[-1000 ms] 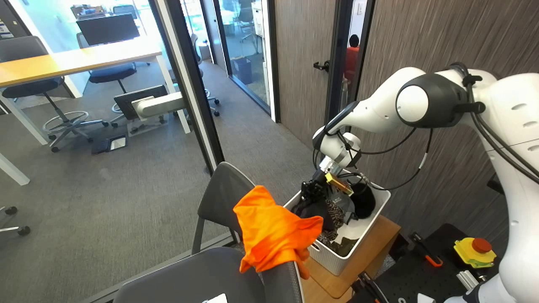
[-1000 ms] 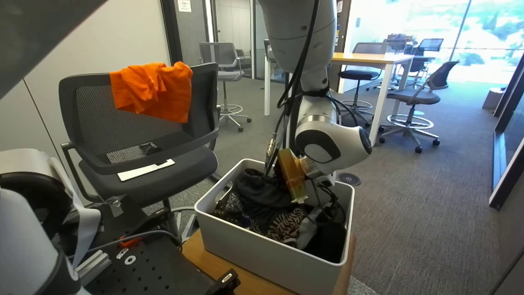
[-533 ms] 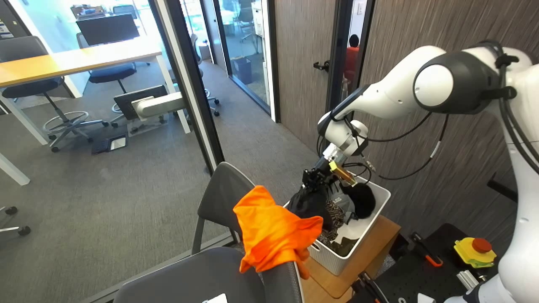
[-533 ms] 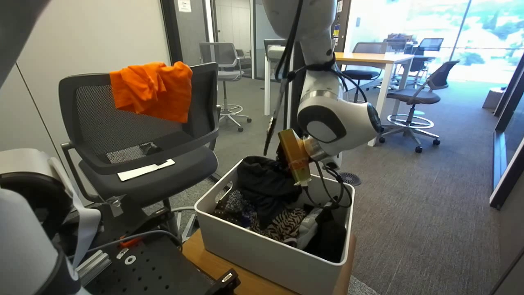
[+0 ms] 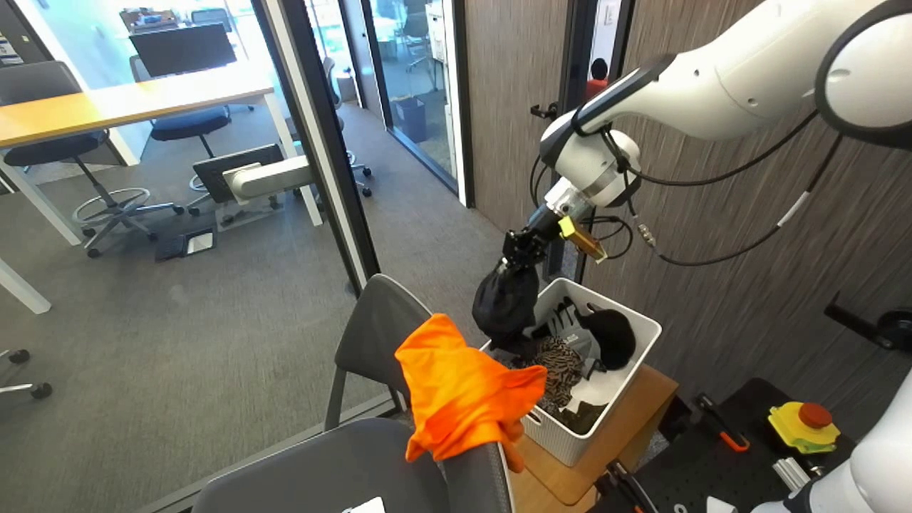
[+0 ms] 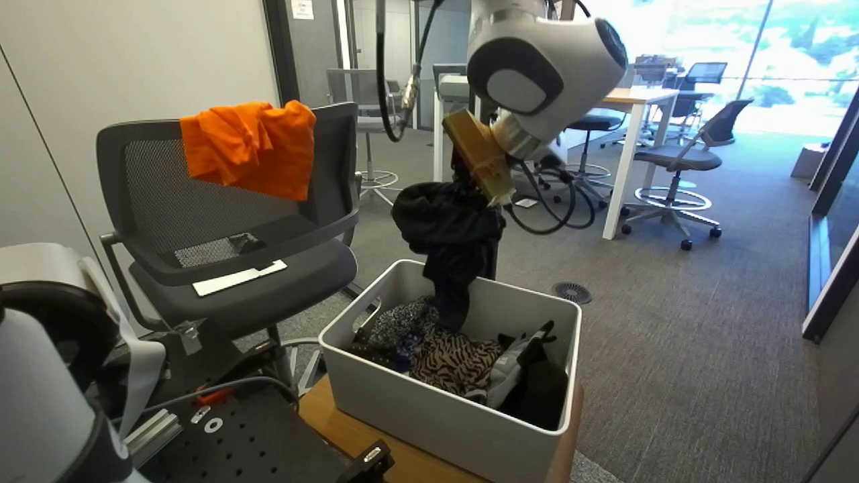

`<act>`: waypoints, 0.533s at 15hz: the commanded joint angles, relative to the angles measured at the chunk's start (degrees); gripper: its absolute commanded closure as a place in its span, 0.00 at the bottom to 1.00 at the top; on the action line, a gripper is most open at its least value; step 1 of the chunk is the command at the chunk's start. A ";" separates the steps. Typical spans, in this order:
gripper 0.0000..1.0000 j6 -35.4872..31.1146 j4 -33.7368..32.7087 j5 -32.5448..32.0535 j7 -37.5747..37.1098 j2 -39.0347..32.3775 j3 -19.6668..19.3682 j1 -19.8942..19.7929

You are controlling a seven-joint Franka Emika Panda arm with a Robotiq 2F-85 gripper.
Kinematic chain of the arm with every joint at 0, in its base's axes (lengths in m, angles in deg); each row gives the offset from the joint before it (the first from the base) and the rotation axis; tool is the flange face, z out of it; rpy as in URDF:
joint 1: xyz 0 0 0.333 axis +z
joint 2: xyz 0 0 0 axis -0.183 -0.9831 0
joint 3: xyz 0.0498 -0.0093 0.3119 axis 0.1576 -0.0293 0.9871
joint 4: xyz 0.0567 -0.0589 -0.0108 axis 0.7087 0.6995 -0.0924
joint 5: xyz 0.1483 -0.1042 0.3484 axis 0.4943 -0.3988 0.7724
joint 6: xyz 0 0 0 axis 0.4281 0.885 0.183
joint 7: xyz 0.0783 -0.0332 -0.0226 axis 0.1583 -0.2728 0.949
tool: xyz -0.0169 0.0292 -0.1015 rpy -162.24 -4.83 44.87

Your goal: Place one item of black clothing from the white box onto the backrest of the grey chair

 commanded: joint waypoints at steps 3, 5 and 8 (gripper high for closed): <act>0.90 -3.28 2.40 -9.15 -6.31 15.43 -1.36 7.68; 0.90 -1.91 0.68 -16.04 -10.49 18.69 -0.64 9.94; 0.89 2.12 -3.82 -27.44 -18.34 21.20 1.36 13.85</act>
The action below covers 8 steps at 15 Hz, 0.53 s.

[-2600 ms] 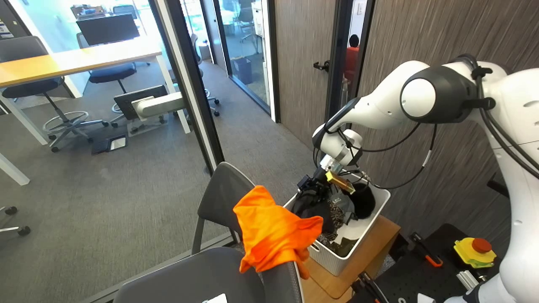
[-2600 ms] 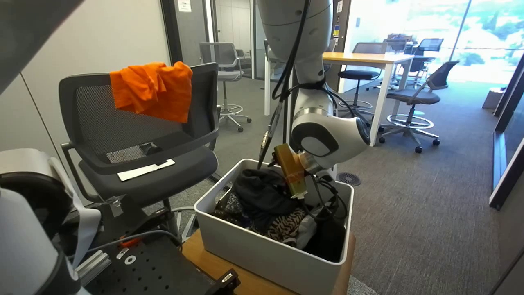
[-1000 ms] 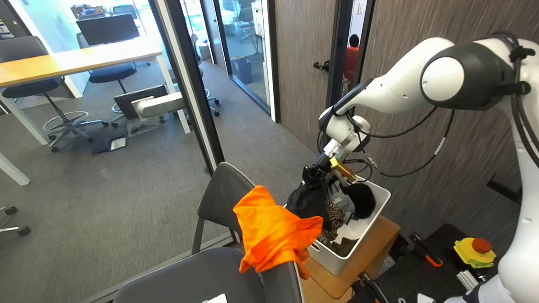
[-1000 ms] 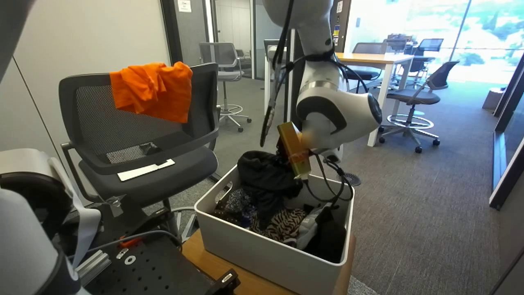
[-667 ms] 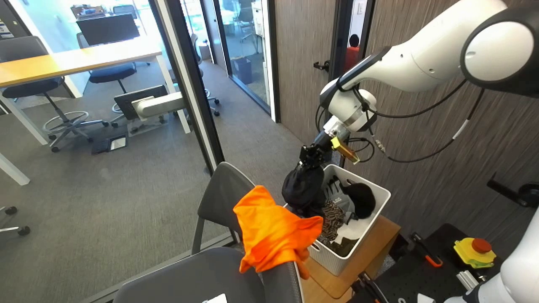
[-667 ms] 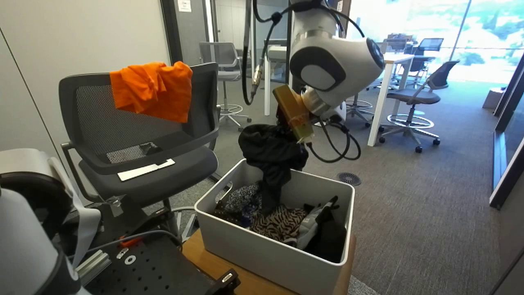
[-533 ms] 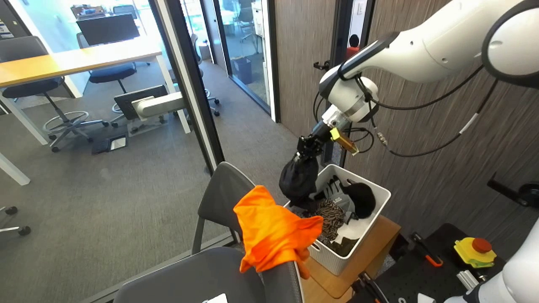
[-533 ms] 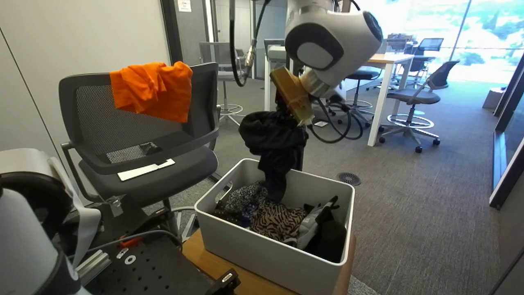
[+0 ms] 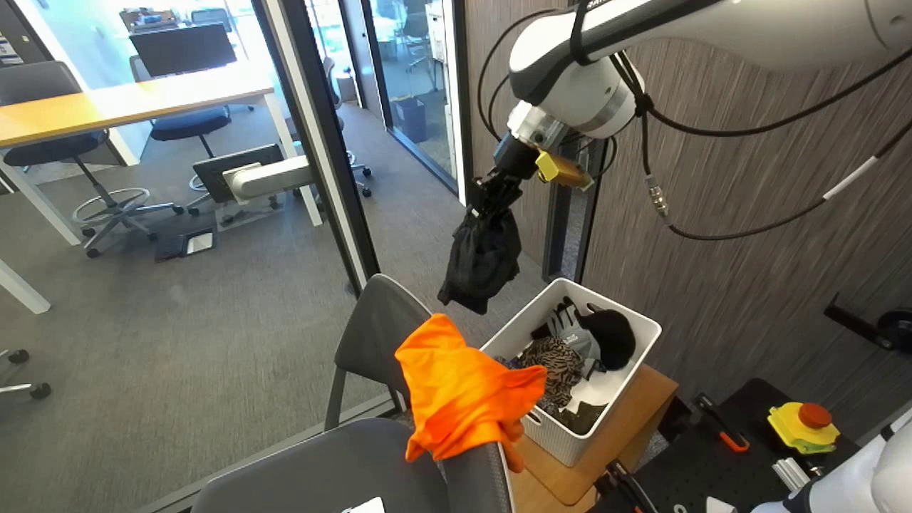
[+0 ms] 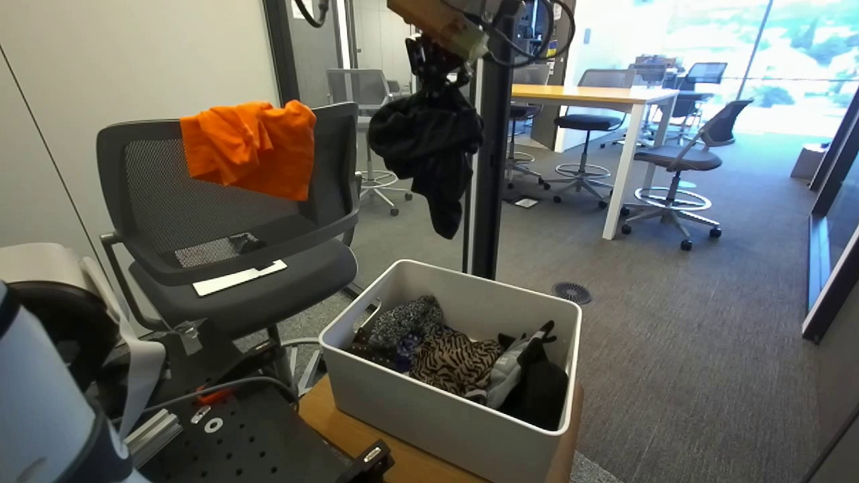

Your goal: Place one item of black clothing from the white box onto the backrest of the grey chair

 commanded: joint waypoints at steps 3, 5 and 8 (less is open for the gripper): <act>0.89 8.26 -9.57 -17.28 -13.66 3.42 3.98 7.49; 0.89 11.98 -14.82 -21.86 -17.36 2.04 6.30 10.31; 0.89 18.06 -23.14 -27.04 -21.17 -2.00 10.12 14.53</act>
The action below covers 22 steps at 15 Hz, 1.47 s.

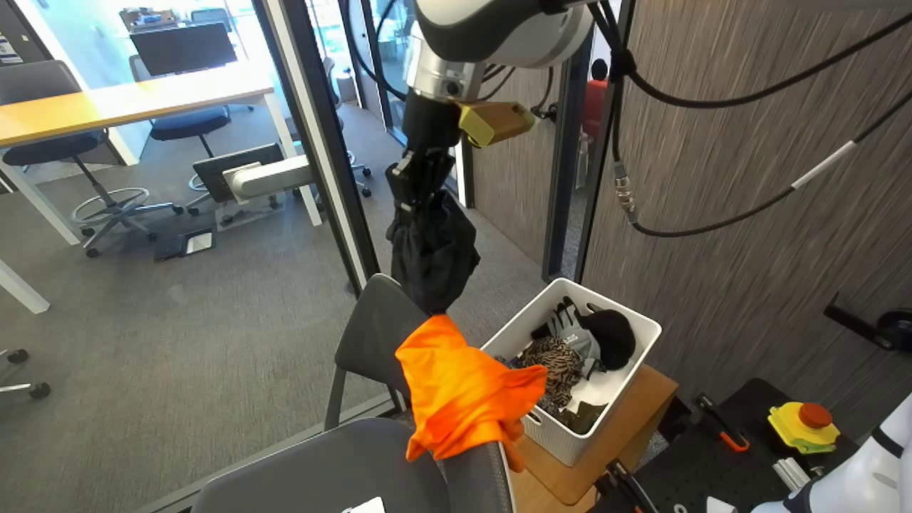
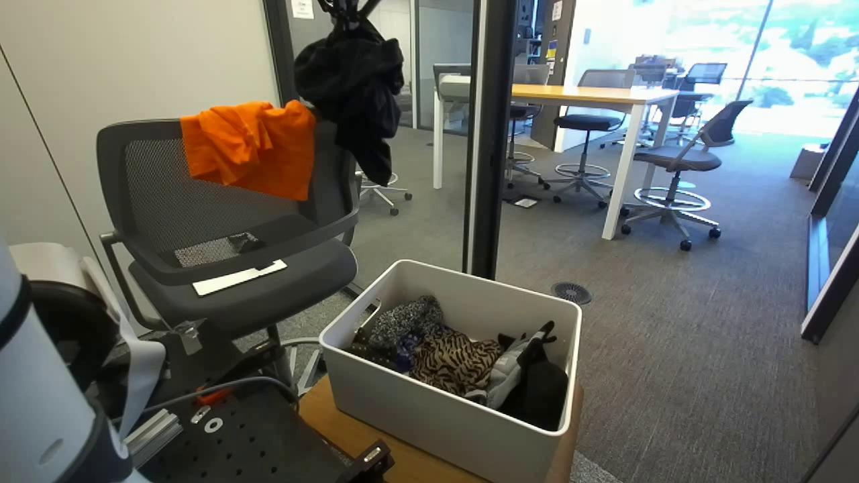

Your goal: Place one item of black clothing from the white box onto the backrest of the grey chair

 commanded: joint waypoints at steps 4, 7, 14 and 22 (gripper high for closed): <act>0.89 11.87 -17.12 -8.29 -3.87 -12.00 5.25 6.86; 0.90 15.46 -21.88 -10.01 -3.66 -17.32 5.33 8.38; 0.91 19.98 -31.75 -9.71 -3.49 -25.96 3.80 8.55; 0.50 23.69 -37.17 -9.37 -3.57 -28.62 3.27 8.71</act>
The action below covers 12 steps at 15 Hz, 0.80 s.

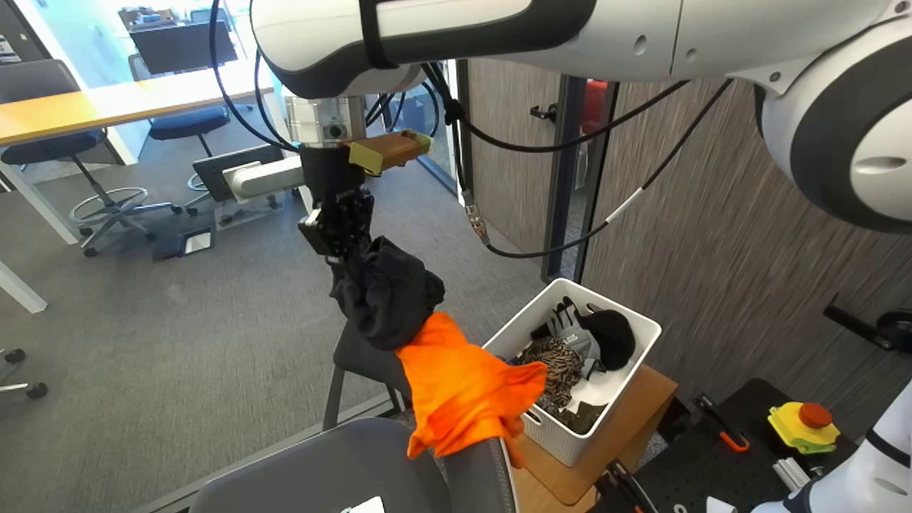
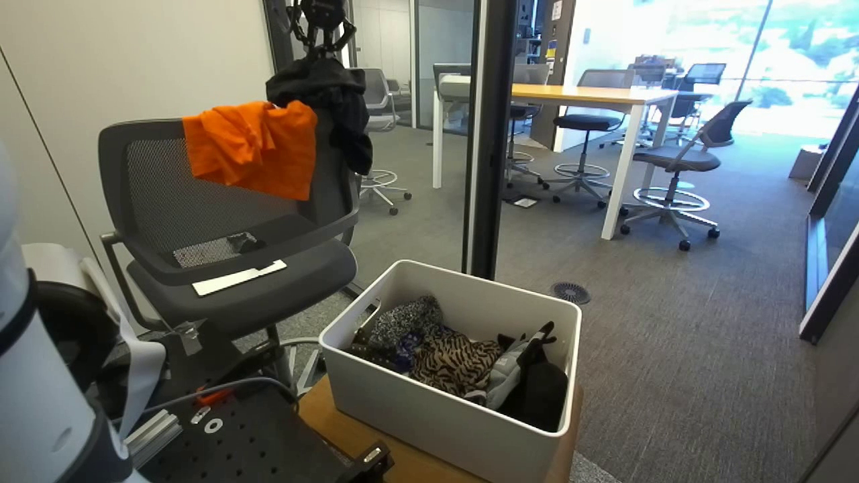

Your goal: Place one item of black clothing from the white box onto the backrest of the grey chair

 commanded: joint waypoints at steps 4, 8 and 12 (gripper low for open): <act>0.19 4.47 -6.43 0.02 -0.18 -2.31 -0.78 0.91; 0.00 4.60 -6.53 -0.20 -0.47 -2.03 -0.26 0.13; 0.00 4.55 -6.80 -0.01 -0.84 -1.54 -0.74 -0.58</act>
